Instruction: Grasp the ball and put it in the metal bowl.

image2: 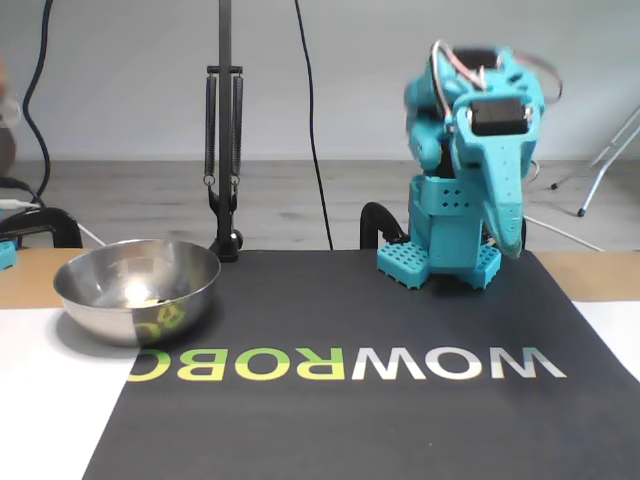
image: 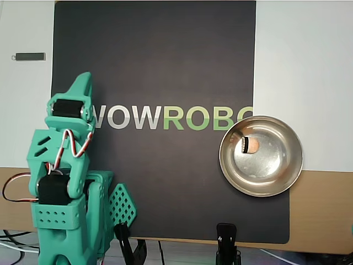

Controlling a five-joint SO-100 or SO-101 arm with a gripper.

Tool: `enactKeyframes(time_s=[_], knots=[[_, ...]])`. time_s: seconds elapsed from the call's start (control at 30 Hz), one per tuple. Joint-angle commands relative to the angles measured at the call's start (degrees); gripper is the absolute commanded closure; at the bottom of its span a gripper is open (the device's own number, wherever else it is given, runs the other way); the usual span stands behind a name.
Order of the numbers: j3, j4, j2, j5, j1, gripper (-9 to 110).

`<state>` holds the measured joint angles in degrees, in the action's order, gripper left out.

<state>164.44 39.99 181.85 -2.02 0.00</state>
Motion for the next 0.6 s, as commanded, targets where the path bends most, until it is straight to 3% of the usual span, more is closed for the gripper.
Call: enactKeyframes(time_s=[0.0, 0.27, 0.57], knots=[[4.66, -1.93, 6.86, 0.18, -0.18, 102], [14.50, -6.86, 13.71, 0.26, 0.18, 102], [14.59, -2.37, 13.45, 0.44, -0.09, 102]])
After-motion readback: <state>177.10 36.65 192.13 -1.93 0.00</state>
